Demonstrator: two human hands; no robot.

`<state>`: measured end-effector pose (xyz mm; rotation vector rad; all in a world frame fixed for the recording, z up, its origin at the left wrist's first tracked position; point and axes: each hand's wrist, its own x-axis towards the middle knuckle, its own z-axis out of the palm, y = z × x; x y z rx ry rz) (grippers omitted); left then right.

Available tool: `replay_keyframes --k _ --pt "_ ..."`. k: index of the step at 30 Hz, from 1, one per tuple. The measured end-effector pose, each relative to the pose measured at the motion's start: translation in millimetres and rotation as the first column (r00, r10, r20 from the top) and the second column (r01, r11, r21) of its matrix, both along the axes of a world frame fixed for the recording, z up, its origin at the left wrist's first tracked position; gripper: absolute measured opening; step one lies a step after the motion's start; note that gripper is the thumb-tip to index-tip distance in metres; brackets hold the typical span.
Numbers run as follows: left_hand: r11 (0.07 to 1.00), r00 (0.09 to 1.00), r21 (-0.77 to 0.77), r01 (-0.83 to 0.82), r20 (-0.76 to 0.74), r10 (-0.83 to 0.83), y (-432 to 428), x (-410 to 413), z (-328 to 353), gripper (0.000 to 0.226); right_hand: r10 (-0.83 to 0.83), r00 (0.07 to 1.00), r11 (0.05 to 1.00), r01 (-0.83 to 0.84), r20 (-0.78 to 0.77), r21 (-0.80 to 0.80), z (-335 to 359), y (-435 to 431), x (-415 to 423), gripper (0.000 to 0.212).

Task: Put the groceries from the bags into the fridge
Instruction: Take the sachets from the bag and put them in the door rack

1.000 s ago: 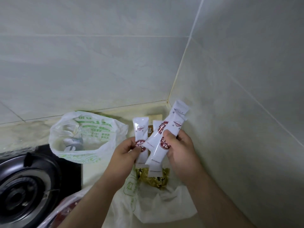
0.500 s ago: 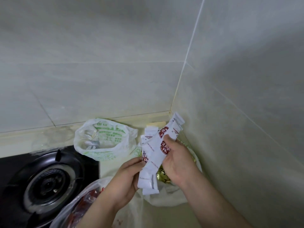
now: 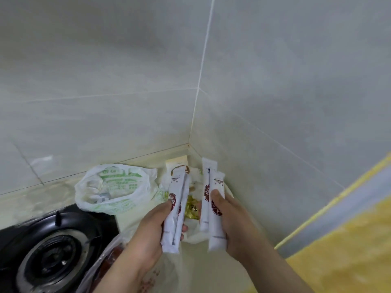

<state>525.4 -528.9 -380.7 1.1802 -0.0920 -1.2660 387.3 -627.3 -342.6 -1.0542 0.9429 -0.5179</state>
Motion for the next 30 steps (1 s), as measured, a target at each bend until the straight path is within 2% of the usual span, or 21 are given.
replay_keyframes --k 1,5,7,11,14,16,20,24,27,30 --pt "1.000 1.000 0.001 0.024 0.013 -0.024 2 -5 2 0.029 -0.031 0.998 0.999 0.031 -0.049 -0.014 -1 5 -7 0.025" --pt "0.989 0.964 -0.066 0.131 0.242 -0.112 -4 -28 5 0.038 -0.135 0.976 0.989 0.123 -0.168 -0.078 0 18 -38 0.036" --pt "0.981 0.958 -0.047 0.187 0.230 -0.172 -10 -48 8 0.032 -0.176 0.971 0.981 0.160 -0.162 -0.107 3 24 -57 0.045" --pt "0.948 0.932 -0.031 0.317 0.193 -0.305 -23 -95 22 0.025 -0.322 0.938 0.947 0.317 -0.128 -0.054 8 33 -110 0.060" --pt "0.904 0.886 -0.047 0.425 0.225 -0.405 -29 -133 27 0.028 -0.483 0.876 0.866 0.478 -0.007 0.148 12 45 -155 0.044" --pt "0.870 0.851 -0.028 0.492 0.229 -0.473 -33 -161 32 0.031 -0.571 0.821 0.805 0.557 0.013 0.203 14 55 -185 0.029" --pt "0.789 0.755 -0.016 0.615 0.302 -0.582 -34 -224 40 0.035 -0.694 0.720 0.715 0.688 0.012 0.122 17 76 -245 0.015" --pt "0.689 0.650 -0.021 0.725 0.352 -0.674 -22 -294 46 0.033 -0.752 0.659 0.658 0.752 0.016 -0.036 24 111 -312 0.032" --pt "0.610 0.576 -0.039 0.791 0.386 -0.721 -8 -348 52 0.026 -0.812 0.580 0.573 0.812 0.055 -0.106 27 145 -360 0.021" --pt "0.549 0.508 -0.049 0.834 0.455 -0.731 5 -400 60 0.025 -0.871 0.491 0.478 0.852 0.008 -0.215 28 178 -404 0.032"
